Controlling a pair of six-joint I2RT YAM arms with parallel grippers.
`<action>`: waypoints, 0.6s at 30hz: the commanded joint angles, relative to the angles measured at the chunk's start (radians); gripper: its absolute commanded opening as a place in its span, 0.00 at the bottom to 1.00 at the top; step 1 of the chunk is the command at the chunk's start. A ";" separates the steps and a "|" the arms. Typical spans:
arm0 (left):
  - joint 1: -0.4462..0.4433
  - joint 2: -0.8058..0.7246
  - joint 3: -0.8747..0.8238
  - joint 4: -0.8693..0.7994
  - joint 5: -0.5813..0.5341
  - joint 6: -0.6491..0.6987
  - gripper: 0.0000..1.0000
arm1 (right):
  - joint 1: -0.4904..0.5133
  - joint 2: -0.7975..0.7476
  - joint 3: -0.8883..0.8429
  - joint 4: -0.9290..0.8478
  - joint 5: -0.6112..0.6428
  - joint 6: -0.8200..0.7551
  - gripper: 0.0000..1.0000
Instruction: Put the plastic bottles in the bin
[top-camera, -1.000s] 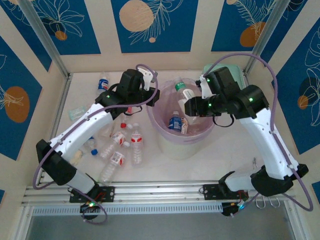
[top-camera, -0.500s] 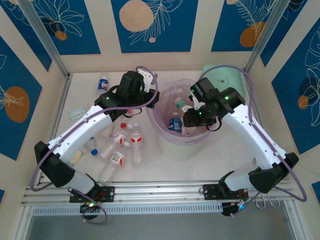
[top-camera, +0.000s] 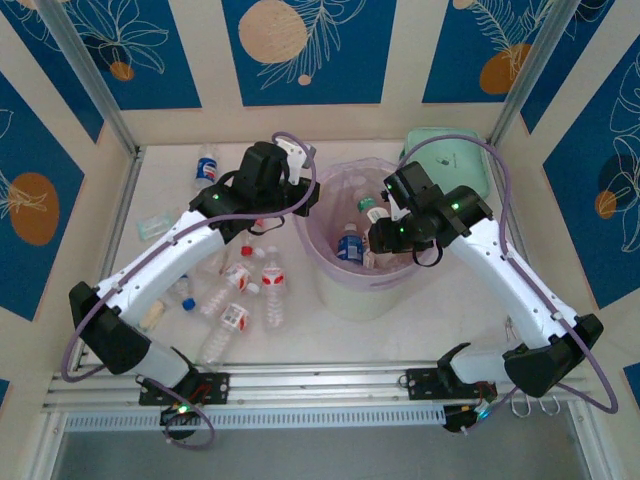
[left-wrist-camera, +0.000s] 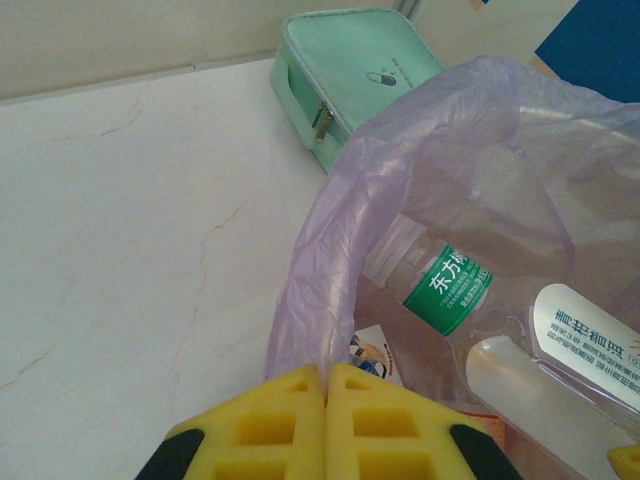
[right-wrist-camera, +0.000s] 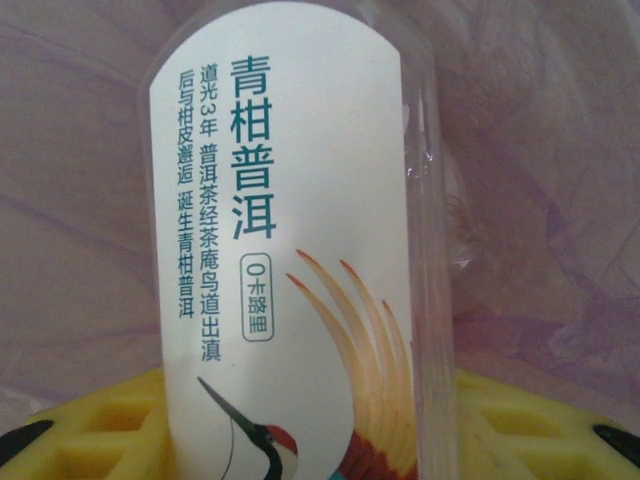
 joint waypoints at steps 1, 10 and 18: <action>-0.022 0.054 -0.005 -0.070 0.073 0.017 0.03 | -0.016 0.156 -0.163 0.151 -0.069 0.011 0.47; -0.022 0.046 0.025 -0.071 0.070 0.032 0.08 | -0.067 0.046 0.046 0.090 -0.143 -0.049 0.75; -0.022 0.046 0.072 -0.100 0.052 0.056 0.25 | -0.083 0.074 0.292 -0.013 -0.115 -0.102 0.90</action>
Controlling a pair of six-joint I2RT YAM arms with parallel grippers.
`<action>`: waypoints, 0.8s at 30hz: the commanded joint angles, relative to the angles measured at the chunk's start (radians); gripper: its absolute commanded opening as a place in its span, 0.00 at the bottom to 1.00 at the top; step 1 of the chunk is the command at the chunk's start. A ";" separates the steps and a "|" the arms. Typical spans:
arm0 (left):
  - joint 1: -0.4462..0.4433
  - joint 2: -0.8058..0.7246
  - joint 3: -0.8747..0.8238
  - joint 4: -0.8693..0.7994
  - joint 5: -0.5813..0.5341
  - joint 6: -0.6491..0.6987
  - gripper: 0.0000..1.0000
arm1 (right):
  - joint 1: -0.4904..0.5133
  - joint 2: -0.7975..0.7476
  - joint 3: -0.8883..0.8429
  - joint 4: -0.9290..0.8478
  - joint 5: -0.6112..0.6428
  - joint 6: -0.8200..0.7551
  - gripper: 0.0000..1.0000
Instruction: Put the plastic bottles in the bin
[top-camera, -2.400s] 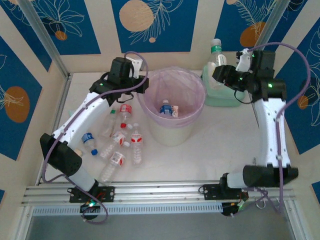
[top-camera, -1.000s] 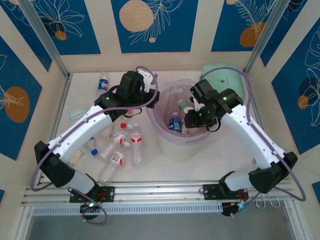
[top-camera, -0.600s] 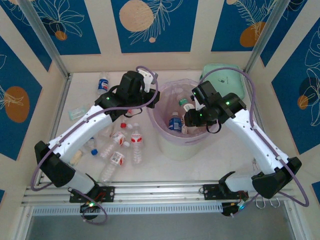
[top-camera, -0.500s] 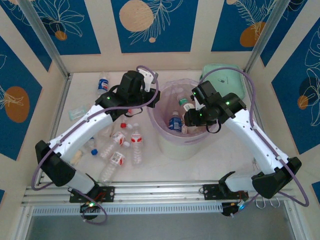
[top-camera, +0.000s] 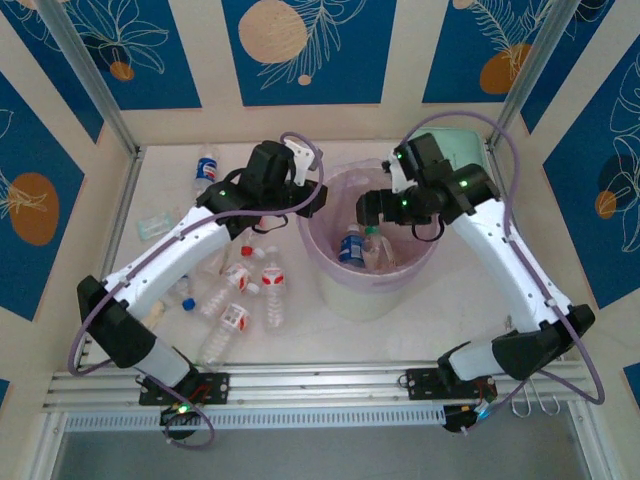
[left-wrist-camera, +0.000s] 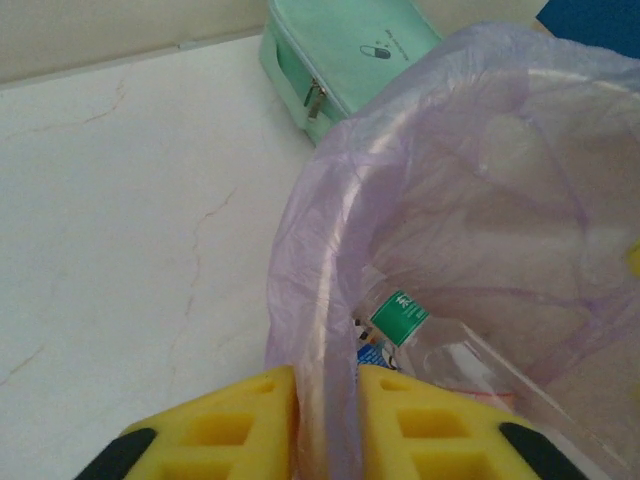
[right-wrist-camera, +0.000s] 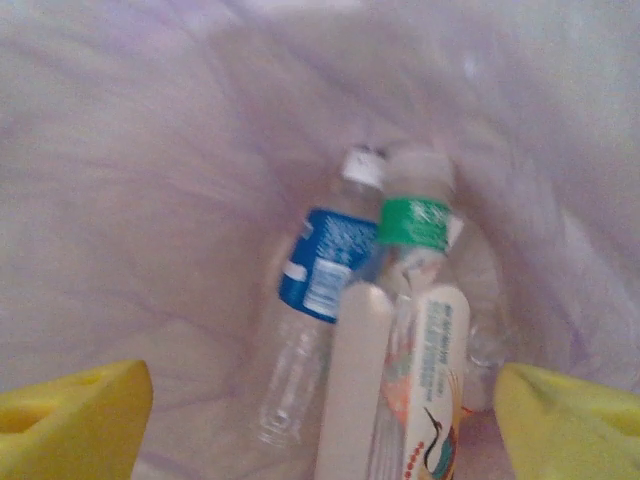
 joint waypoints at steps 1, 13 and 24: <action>-0.016 0.002 0.035 -0.062 0.028 0.023 0.28 | -0.002 0.006 0.089 -0.054 -0.008 -0.038 0.90; 0.008 -0.092 0.160 -0.155 -0.037 0.133 0.74 | 0.005 -0.079 0.067 0.048 0.009 -0.088 0.89; 0.363 -0.149 0.031 -0.111 -0.122 0.140 1.00 | -0.155 -0.505 -0.207 0.363 -0.093 -0.047 1.00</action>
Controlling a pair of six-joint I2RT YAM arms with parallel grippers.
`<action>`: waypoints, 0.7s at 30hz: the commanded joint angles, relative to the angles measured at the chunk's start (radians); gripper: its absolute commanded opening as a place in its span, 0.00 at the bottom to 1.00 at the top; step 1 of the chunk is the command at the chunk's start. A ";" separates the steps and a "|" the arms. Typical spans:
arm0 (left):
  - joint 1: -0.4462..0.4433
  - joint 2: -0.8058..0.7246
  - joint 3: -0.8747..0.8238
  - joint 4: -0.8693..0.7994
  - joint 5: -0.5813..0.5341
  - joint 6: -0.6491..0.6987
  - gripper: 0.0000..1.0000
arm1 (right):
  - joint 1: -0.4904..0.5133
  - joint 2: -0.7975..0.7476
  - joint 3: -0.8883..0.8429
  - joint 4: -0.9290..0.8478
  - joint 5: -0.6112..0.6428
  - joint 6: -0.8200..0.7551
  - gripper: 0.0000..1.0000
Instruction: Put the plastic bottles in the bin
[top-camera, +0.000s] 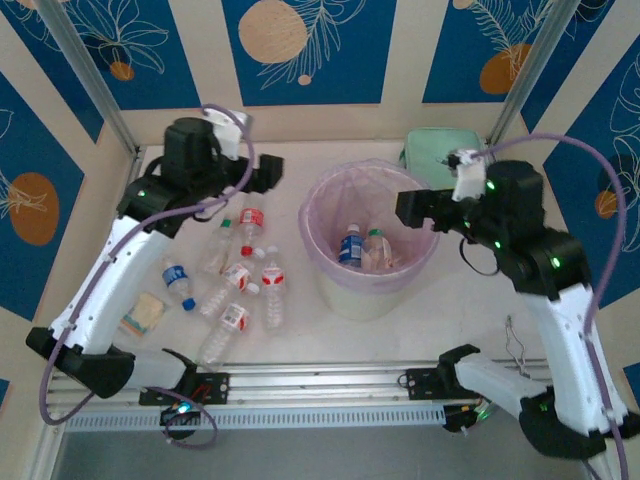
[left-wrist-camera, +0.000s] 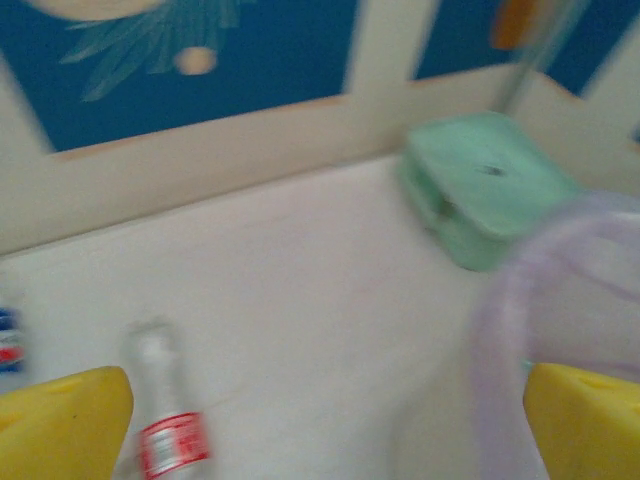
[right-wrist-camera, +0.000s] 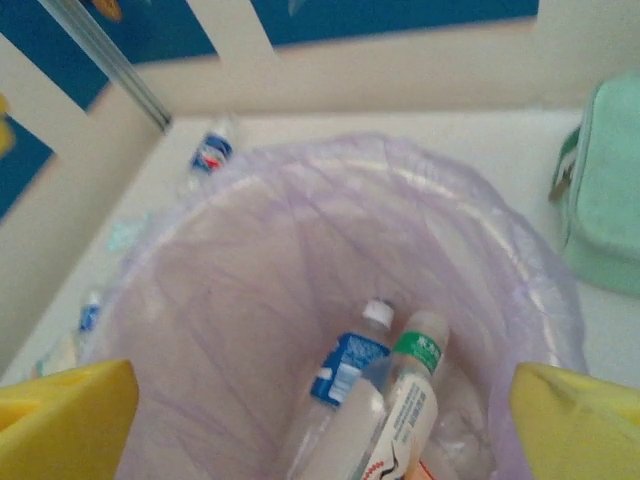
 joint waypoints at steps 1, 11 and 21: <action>0.129 0.078 -0.068 0.046 -0.056 -0.021 0.99 | -0.029 -0.091 -0.064 0.133 -0.033 0.017 0.99; 0.351 0.487 0.045 0.151 -0.100 -0.095 0.99 | -0.061 -0.180 -0.080 -0.038 0.116 -0.005 0.99; 0.434 0.802 0.196 0.079 -0.097 -0.114 0.99 | -0.069 -0.225 -0.071 -0.097 0.157 0.004 0.99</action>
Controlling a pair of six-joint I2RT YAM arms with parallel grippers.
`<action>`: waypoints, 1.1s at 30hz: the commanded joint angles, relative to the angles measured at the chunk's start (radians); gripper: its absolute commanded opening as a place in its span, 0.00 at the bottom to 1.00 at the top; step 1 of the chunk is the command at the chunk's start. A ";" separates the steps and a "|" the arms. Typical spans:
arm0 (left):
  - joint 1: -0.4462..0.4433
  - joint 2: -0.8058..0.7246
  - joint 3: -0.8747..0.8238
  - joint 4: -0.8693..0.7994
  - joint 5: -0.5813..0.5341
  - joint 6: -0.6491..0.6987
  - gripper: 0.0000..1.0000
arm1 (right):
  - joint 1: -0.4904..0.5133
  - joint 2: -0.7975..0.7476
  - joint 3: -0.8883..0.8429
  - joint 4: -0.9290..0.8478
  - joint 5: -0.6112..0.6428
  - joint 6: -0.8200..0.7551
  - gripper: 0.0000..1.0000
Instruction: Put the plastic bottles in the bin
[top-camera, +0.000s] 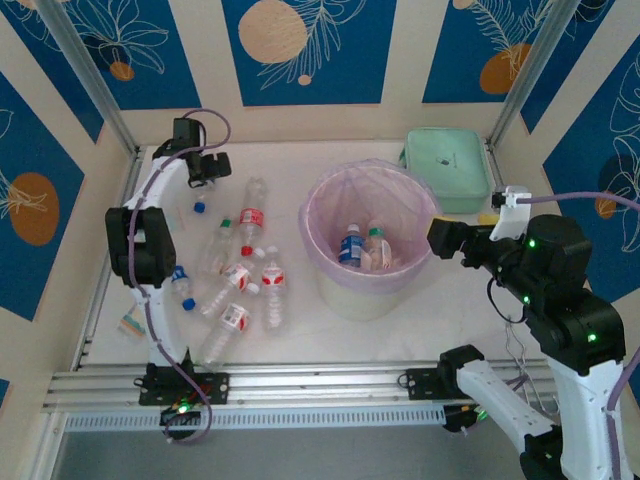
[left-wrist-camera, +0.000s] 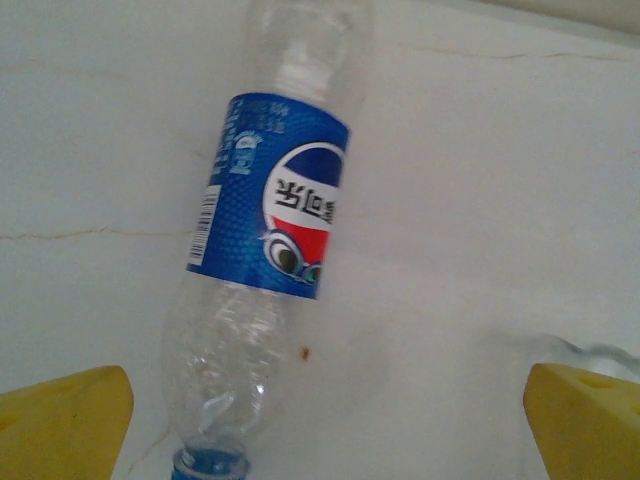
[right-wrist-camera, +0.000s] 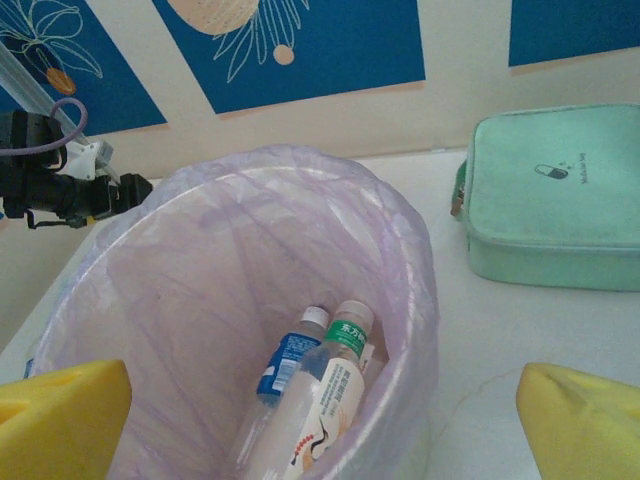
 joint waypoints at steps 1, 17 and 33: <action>0.009 0.052 0.036 -0.040 -0.012 -0.022 0.99 | -0.005 0.006 0.031 -0.034 0.031 0.002 0.99; 0.025 0.109 -0.053 0.021 0.015 -0.054 0.65 | -0.006 0.001 -0.026 -0.062 -0.031 0.100 0.99; 0.026 -0.281 -0.414 0.249 0.086 -0.087 0.45 | -0.008 0.106 0.018 0.063 -0.323 0.119 1.00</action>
